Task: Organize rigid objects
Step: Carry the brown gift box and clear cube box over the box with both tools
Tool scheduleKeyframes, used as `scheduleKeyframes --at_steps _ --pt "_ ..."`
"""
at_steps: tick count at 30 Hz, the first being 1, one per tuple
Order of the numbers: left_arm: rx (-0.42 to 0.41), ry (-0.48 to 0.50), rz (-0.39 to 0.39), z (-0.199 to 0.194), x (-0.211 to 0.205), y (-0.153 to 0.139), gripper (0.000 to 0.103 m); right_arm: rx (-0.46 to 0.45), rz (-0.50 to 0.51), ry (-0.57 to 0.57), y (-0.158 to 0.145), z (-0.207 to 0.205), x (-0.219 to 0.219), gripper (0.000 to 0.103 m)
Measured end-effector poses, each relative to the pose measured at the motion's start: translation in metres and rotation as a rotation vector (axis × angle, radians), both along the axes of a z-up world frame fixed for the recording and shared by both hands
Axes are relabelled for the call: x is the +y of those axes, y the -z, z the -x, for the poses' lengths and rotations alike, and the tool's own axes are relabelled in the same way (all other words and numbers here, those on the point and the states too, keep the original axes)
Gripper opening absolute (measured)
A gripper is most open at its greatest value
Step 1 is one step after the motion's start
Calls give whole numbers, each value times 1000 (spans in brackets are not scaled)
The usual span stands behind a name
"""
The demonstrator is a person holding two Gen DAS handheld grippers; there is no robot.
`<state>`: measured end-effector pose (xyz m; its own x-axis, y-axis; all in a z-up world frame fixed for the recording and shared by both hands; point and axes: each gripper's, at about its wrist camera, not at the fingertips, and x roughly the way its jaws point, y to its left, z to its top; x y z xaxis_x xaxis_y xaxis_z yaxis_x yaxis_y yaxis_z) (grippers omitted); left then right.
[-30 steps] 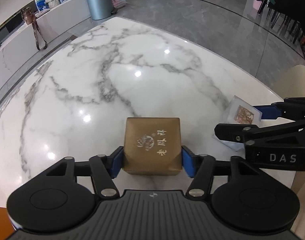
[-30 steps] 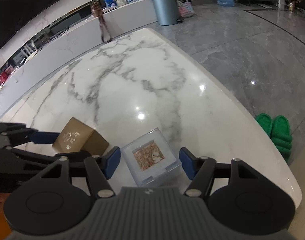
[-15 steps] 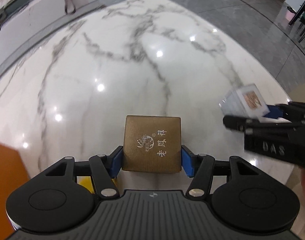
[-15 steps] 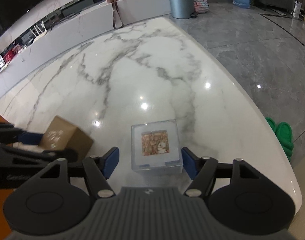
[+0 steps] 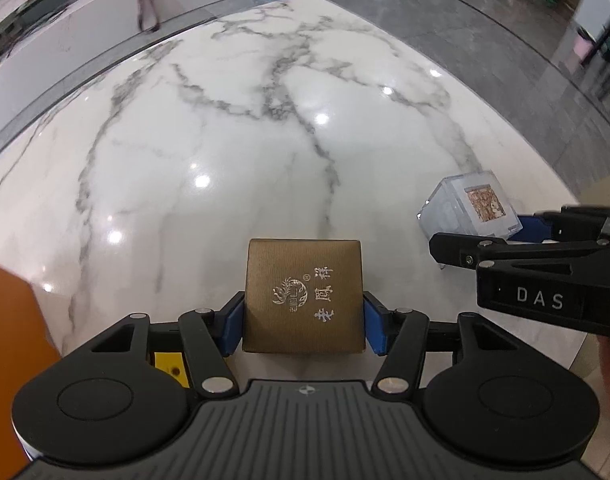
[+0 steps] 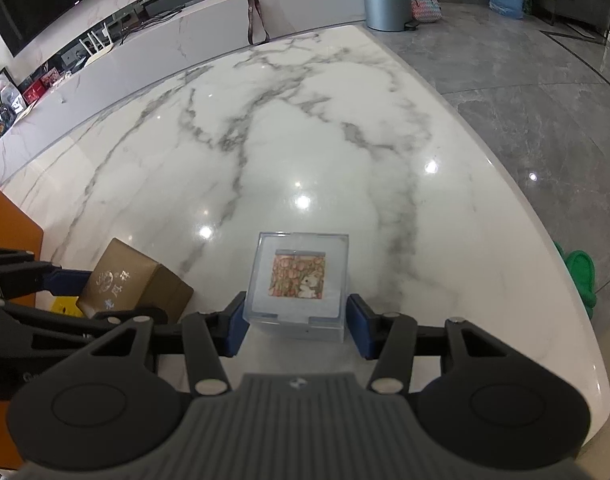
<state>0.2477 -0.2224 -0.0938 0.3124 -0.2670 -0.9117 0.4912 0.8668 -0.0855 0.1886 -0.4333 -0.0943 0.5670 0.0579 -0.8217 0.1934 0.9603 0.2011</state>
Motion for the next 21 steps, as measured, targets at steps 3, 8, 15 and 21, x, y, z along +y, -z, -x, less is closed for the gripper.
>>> scheduleKeyframes --at_steps 3,8,15,21 --pt "-10 -17 57 9 7 -10 67 -25 -34 7 -1 2 -4 52" --pt "-35 -17 100 27 17 -39 67 -53 -39 2 -5 4 -3 51" --pt "-87 -17 149 53 49 -82 67 -147 18 -40 -27 16 12 50" --pt "-158 -14 155 77 93 -121 67 -205 -67 -129 -60 39 40 50"
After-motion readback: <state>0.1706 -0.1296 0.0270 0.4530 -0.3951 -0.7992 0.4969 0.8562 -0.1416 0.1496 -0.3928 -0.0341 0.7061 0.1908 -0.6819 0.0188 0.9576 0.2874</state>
